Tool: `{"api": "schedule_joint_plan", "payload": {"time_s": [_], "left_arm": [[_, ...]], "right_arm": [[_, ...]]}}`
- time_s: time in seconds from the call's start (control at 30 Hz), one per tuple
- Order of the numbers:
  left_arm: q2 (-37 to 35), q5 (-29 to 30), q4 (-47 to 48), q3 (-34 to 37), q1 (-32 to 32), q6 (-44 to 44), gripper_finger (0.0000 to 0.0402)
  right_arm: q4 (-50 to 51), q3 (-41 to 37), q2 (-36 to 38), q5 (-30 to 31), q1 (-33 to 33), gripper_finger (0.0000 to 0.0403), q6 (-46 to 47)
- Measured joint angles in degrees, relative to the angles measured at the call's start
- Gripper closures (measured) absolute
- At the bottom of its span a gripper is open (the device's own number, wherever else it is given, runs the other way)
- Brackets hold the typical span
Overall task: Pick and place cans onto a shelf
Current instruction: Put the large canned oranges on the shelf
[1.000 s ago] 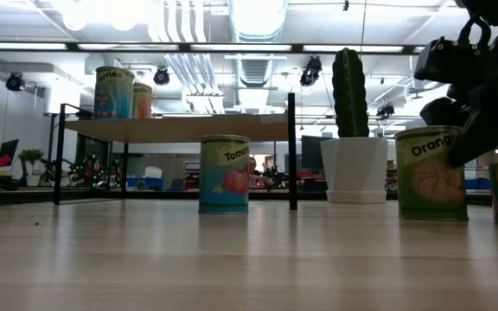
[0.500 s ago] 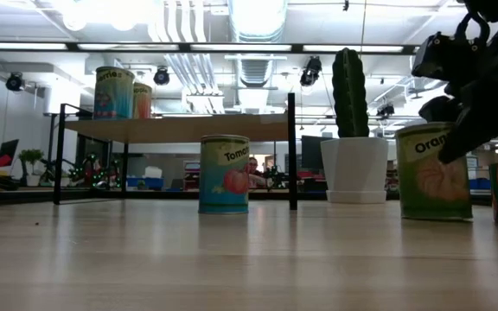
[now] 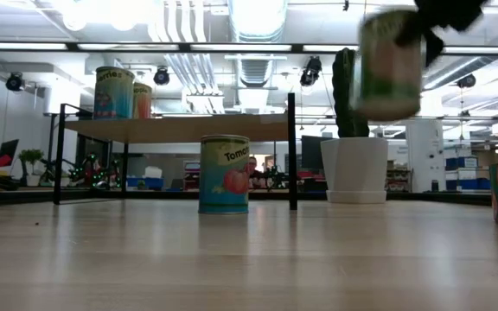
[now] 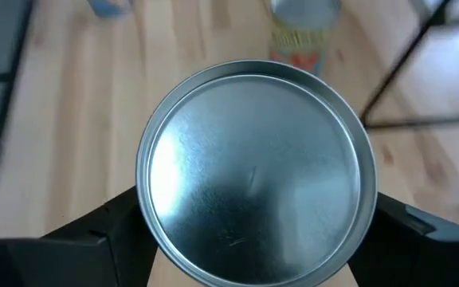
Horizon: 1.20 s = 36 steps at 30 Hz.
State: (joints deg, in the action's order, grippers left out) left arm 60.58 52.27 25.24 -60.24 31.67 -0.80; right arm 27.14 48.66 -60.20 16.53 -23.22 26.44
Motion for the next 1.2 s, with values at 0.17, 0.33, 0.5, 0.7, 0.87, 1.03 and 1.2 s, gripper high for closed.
{"api": "schedule_joint_plan", "payload": {"time_s": [0.17, 0.33, 0.5, 0.7, 0.87, 1.03, 1.2], "left_arm": [[-4.3, 1.4, -10.4, 6.6, 0.0, -0.7, 0.0359], [-7.7, 5.7, -18.2, 11.7, 0.1, -2.8, 0.0359], [-11.9, 8.3, -25.1, 16.1, 0.2, -6.9, 0.0359], [-17.4, 8.3, -28.7, 18.8, 0.2, -9.7, 0.0359], [-21.5, 8.3, -28.7, 20.4, 0.2, -10.7, 0.0359], [-23.9, 8.3, -28.7, 21.6, 0.2, -10.7, 0.0359], [-24.5, 8.3, -28.8, 22.6, 0.1, -10.7, 0.0359]], "right_arm": [[1.5, 10.0, -4.6, 0.0, 0.9, 0.0103, -3.5], [6.7, 22.4, -11.9, 0.0, 4.2, 0.0103, -6.4], [9.2, 34.3, -19.1, -2.1, 9.8, 0.0103, -11.6], [9.9, 46.0, -27.2, -5.0, 18.8, 0.0103, -17.8], [10.0, 54.8, -34.6, -9.2, 27.1, 0.0103, -23.1], [9.9, 63.8, -42.9, -15.3, 34.1, 0.0103, -27.1], [10.1, 72.9, -50.7, -19.6, 38.6, 0.0103, -31.4]]}}
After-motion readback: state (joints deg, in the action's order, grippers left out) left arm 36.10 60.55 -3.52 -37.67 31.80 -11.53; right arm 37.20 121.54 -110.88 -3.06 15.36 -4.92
